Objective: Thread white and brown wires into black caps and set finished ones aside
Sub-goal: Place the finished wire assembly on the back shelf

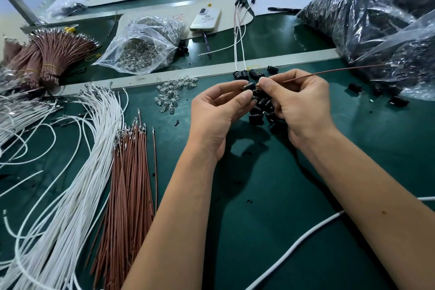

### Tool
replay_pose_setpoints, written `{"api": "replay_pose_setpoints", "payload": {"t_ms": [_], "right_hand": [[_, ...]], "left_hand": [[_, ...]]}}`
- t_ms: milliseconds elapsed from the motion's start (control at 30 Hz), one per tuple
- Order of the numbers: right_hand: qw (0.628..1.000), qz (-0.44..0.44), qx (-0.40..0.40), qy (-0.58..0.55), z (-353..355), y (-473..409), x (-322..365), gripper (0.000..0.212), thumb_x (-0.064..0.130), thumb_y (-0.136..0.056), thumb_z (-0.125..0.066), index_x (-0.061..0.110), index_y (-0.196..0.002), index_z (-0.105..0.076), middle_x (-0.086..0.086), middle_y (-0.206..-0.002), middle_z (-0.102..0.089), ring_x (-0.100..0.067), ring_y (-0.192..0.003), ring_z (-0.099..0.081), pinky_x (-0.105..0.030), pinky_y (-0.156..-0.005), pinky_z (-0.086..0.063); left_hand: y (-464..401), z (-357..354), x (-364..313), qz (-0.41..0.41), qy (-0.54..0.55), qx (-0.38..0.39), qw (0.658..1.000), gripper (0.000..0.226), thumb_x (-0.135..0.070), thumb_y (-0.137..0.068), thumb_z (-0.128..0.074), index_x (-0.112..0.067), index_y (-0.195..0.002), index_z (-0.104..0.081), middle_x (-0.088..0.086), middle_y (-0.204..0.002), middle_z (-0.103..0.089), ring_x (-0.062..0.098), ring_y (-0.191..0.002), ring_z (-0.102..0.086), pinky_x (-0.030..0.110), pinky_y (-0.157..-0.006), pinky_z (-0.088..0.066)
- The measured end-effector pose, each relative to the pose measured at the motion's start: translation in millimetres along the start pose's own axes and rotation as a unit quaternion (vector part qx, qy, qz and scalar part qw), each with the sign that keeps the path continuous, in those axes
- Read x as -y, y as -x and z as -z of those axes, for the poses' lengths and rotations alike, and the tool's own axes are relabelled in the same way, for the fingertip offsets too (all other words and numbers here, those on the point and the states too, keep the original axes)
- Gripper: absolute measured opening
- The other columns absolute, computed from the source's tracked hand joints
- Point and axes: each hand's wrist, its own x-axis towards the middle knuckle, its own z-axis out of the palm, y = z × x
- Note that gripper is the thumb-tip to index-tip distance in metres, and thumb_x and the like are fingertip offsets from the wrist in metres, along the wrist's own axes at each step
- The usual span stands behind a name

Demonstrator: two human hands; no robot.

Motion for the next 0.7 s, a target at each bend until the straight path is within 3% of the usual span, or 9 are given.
{"api": "replay_pose_setpoints", "payload": {"t_ms": [267,533,700], "right_hand": [[0.999,0.001,0.033,0.011,-0.4,1.0,-1.3,0.017,0.007,-0.084,-0.084,0.012,-0.077,-0.069,-0.001,-0.067,-0.074,-0.002,-0.040,-0.049,-0.014,-0.040,-0.036],[0.998,-0.008,0.056,0.023,4.7,-3.2,4.9,0.014,0.013,-0.082,-0.086,0.012,-0.076,-0.073,0.003,-0.060,-0.069,-0.001,-0.041,-0.048,-0.012,-0.040,-0.036],[0.987,-0.016,0.125,0.098,13.2,-8.2,8.3,0.016,0.011,-0.081,-0.086,0.013,-0.071,-0.074,0.005,-0.057,-0.067,0.000,-0.041,-0.048,-0.012,-0.040,-0.034]], "left_hand": [[-0.7,2.7,0.1,-0.066,-0.087,-0.058,0.992,0.026,0.007,-0.074,-0.083,-0.009,-0.092,-0.072,0.014,-0.085,-0.076,0.022,-0.077,-0.072,0.037,-0.081,-0.062],[-0.3,1.9,3.0,-0.093,-0.207,-0.028,0.974,0.020,0.007,-0.072,-0.084,-0.006,-0.080,-0.070,0.006,-0.076,-0.076,0.014,-0.068,-0.072,0.025,-0.069,-0.057],[1.3,1.5,3.6,-0.121,-0.295,-0.019,0.947,0.019,0.001,-0.072,-0.083,-0.011,-0.078,-0.070,0.000,-0.078,-0.077,0.015,-0.076,-0.075,0.035,-0.074,-0.061]]}}
